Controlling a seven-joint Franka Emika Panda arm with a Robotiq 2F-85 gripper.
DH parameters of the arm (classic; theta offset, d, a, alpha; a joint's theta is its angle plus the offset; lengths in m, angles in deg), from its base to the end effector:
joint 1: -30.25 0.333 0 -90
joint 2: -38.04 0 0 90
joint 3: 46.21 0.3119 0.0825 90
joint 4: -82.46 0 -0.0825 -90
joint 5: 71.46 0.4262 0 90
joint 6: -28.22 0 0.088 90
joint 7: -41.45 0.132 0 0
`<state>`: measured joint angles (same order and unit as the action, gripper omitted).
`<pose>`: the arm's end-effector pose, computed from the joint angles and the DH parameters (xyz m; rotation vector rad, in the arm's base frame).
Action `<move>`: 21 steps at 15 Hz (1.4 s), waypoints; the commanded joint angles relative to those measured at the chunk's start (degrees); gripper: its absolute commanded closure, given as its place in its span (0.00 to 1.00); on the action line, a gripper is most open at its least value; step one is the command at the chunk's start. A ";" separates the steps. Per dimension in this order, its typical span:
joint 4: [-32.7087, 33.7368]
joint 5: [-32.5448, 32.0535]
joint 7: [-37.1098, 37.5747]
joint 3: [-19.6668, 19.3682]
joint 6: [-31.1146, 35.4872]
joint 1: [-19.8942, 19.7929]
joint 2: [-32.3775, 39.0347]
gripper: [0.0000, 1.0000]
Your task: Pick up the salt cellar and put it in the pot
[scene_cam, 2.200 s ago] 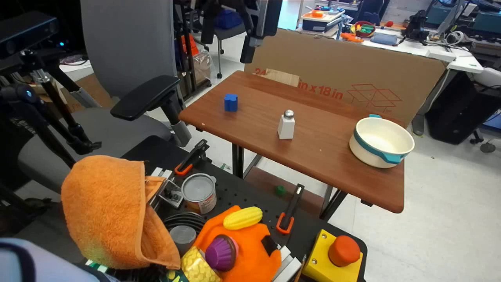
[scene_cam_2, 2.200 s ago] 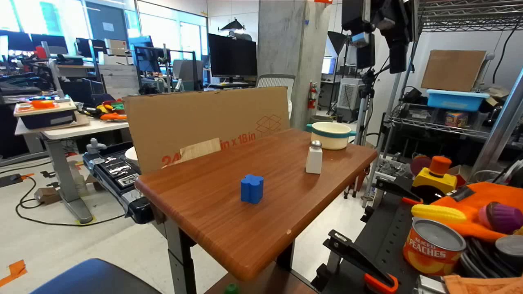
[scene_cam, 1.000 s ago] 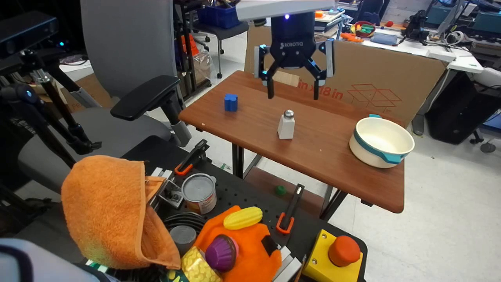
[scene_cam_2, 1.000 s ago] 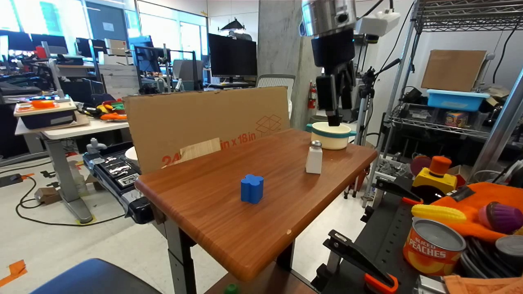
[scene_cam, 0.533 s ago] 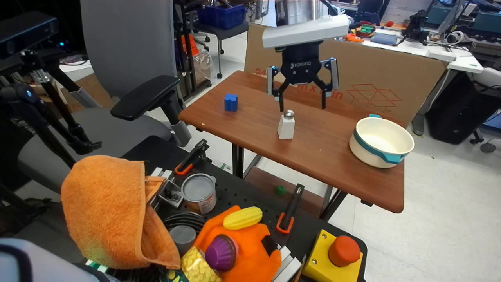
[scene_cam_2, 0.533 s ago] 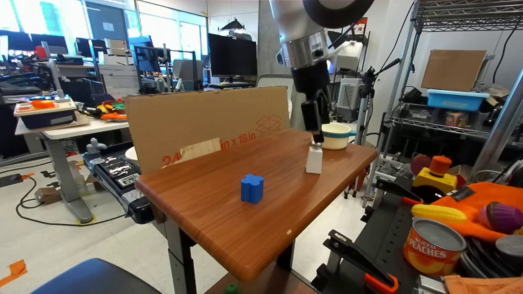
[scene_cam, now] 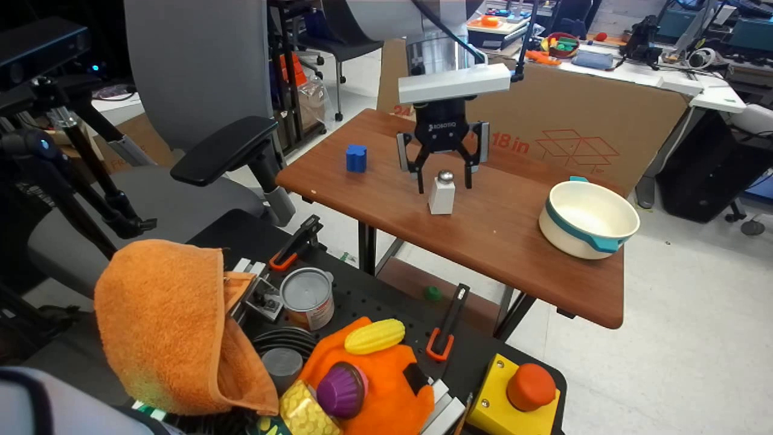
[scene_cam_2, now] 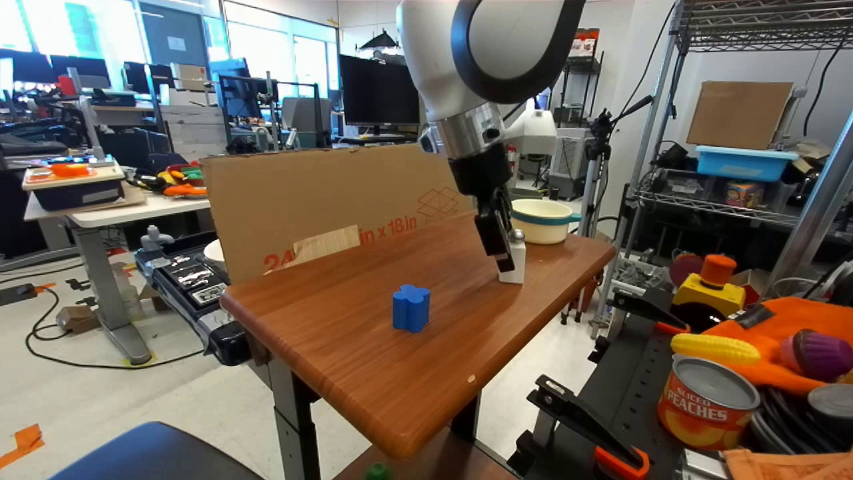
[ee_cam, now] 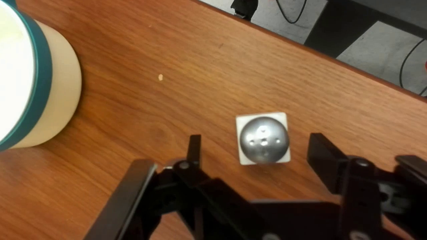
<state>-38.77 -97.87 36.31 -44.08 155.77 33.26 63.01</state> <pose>0.5573 0.0287 0.1222 2.7129 0.7241 -0.4502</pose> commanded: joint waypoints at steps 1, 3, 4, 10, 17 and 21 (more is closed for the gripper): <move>4.03 2.06 -1.49 -0.26 -3.55 1.06 2.94 0.51; 5.21 4.02 -1.33 -0.23 -6.51 0.91 3.19 0.66; 5.81 4.96 -1.15 -0.26 -8.28 0.80 3.13 0.73; 7.56 13.97 -0.91 -1.21 -15.21 -2.82 -1.70 0.88; 16.84 19.00 3.21 -7.27 -12.40 -9.66 -1.62 0.88; 23.19 19.50 7.91 -10.09 -13.93 -11.91 2.11 0.88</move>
<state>-21.08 -79.81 40.77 -52.71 142.85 21.98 61.12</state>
